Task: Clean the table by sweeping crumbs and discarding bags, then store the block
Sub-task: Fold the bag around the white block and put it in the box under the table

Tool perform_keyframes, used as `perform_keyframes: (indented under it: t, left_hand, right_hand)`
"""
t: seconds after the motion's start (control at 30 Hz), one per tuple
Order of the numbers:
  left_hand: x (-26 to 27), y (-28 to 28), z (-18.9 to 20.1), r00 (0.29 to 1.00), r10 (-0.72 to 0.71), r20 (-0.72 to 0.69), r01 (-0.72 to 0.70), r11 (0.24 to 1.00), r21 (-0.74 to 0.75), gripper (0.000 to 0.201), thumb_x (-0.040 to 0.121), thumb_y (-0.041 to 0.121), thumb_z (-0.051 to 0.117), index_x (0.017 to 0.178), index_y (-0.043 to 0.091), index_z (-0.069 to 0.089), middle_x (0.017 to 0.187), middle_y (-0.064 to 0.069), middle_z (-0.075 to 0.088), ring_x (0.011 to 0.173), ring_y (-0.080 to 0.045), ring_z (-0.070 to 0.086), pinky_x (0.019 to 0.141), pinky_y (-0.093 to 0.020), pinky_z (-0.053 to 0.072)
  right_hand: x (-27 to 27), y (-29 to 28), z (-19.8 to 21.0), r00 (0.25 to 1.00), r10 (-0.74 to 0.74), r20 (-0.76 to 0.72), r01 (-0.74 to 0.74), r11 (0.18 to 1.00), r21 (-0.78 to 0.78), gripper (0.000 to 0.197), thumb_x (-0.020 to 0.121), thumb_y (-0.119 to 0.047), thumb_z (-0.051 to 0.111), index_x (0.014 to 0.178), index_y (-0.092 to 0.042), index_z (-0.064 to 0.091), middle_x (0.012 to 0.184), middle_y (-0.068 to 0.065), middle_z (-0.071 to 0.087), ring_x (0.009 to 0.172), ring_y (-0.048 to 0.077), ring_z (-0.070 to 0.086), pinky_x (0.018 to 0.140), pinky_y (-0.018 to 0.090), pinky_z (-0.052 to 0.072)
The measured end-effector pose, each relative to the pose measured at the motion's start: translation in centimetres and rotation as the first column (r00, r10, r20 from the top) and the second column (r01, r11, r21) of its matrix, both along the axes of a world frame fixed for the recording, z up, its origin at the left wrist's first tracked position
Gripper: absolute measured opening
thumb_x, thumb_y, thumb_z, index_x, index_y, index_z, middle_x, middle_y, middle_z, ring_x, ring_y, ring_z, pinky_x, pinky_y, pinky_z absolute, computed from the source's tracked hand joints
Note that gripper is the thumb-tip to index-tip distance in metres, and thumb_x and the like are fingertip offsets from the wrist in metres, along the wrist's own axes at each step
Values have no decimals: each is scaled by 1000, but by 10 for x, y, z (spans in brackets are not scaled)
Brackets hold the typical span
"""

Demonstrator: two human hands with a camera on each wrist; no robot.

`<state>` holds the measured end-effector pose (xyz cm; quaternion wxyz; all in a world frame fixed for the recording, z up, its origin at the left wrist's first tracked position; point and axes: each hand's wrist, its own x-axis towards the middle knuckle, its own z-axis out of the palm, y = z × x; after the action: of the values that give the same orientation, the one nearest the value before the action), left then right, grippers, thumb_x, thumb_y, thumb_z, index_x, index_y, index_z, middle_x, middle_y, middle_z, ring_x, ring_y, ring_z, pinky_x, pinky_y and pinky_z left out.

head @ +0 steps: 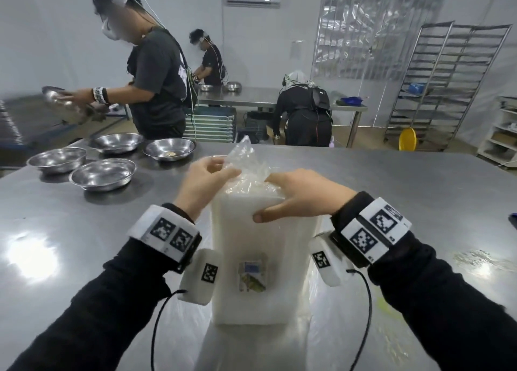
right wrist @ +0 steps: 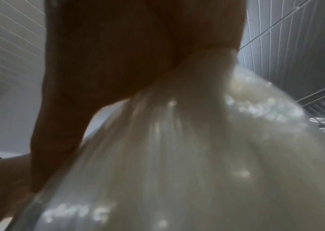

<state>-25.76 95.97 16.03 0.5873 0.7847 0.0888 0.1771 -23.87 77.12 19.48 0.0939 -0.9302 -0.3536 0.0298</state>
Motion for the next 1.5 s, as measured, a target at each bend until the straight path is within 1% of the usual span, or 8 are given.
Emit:
perform_keyframes:
  t: [0.13,0.23,0.37,0.63,0.97,1.1,1.37,1.5]
  left_hand:
    - [-15,-15,4,851,-95,516,-214,835,507,28,89,29,55,109,11,65,103,1,68,93,-13,65,81,-21,51]
    - [-16,-22,-8,866,-321,383,-183,510,840,48,92,47,34,98,16,70,90,-3,74,77,-22,70,64,-34,55]
    - [-13,-20,-9,877,-338,341,-196,397,897,69,91,63,18,97,20,71,81,1,75,64,-20,70,55,-23,44]
    - [-2,13,-19,824,-441,357,138,766,628,63,69,72,56,101,19,71,88,4,73,77,1,66,70,-7,48]
    - [8,-6,-72,772,-261,580,152,961,229,58,84,58,51,128,24,35,119,31,48,103,-2,57,85,-42,54]
    - [3,-8,-84,773,-307,554,138,935,326,59,86,59,45,133,31,23,112,39,46,90,16,55,72,-6,49]
    - [-19,-4,-73,883,-406,236,249,831,498,111,67,43,73,135,55,-14,104,13,52,89,-22,64,76,-44,56]
    - [-38,-26,-71,927,-277,255,130,871,474,111,69,12,80,136,45,-1,102,28,41,81,-18,59,64,-23,53]
  right_hand:
    - [3,3,1,1000,-2,9,2,1000,-21,60,72,-67,63,99,-13,57,85,-1,60,76,17,54,60,27,39]
    - [3,2,0,1000,4,5,-4,1000,-17,61,73,-65,63,109,-15,58,92,1,64,81,17,56,66,28,43]
    - [7,-15,1,990,23,-143,-13,997,71,65,78,-49,68,135,-30,44,127,-3,58,111,15,53,89,27,41]
    - [13,-37,-16,953,71,-296,71,895,441,58,68,-31,82,119,-43,57,109,-13,66,98,3,61,87,21,48]
    - [-4,-19,-89,978,-91,-187,207,350,913,66,59,-68,72,117,-61,44,137,-6,47,123,26,50,100,55,43]
    - [-13,-12,-110,983,-159,-88,142,369,919,69,70,-62,65,119,-76,18,137,-44,25,125,-5,44,104,34,44]
    - [-21,-34,-110,996,-11,-89,81,548,833,85,68,-45,67,120,-77,7,135,-43,22,113,-21,43,96,19,46]
    - [-38,-44,-110,999,-41,-19,38,541,840,73,72,-40,67,125,-60,21,121,-57,29,104,-22,47,86,14,50]
